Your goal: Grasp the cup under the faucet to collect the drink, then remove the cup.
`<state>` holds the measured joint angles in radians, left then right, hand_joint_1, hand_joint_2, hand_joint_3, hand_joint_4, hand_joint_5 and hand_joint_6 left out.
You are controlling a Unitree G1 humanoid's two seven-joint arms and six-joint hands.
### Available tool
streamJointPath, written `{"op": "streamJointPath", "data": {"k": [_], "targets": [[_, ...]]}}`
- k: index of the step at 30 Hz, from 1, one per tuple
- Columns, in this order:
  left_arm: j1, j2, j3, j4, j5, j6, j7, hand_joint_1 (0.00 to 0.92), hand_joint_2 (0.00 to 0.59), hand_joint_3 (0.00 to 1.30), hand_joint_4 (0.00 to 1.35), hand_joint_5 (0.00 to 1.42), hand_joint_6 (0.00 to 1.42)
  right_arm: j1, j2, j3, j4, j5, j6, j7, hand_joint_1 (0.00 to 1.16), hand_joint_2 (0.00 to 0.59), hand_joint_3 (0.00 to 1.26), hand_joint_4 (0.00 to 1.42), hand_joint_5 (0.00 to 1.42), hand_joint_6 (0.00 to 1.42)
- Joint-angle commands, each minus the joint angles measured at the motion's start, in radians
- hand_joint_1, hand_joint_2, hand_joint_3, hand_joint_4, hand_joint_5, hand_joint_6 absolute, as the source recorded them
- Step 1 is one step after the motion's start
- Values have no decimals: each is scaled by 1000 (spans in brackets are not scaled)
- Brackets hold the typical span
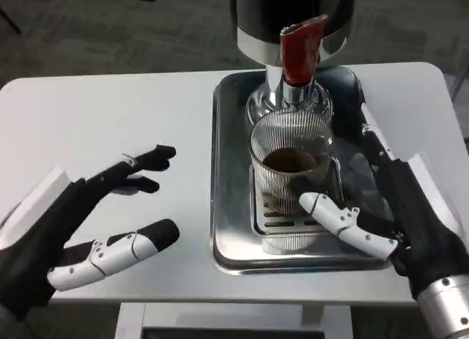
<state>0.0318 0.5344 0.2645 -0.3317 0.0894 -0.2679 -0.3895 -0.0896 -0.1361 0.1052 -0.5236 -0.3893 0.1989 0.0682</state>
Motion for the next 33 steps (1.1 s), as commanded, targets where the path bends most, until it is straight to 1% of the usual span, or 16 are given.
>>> {"op": "streamJointPath", "data": {"k": [1, 8, 14, 21, 26, 33], "targets": [[28, 11, 14, 3, 1, 0, 8, 141, 103, 204, 198, 305, 282, -17, 9, 14, 34, 10, -36, -13, 547, 246, 0, 2, 48, 146], [30, 13, 14, 2, 0, 0, 9, 139, 104, 204, 198, 305, 281, -35, 19, 18, 81, 21, -65, -29, 546, 245, 0, 0, 38, 144], [35, 27, 19, -4, -5, 7, -3, 139, 105, 210, 198, 305, 280, -52, 28, 21, 128, 32, -86, -57, 552, 238, 0, 0, 21, 144], [45, 39, 22, -6, -8, 9, -10, 149, 112, 222, 207, 305, 280, -83, 50, 30, 196, 35, -103, -90, 556, 236, 0, 0, 16, 138], [55, 50, 21, -7, -9, 12, -13, 153, 113, 224, 208, 308, 280, -109, 63, 32, 241, 43, -119, -100, 557, 236, 0, 0, 9, 133], [66, 56, 19, 0, -10, 11, -15, 156, 113, 232, 208, 313, 280, -125, 66, 31, 276, 56, -136, -104, 558, 236, 0, 0, 5, 130]]}}
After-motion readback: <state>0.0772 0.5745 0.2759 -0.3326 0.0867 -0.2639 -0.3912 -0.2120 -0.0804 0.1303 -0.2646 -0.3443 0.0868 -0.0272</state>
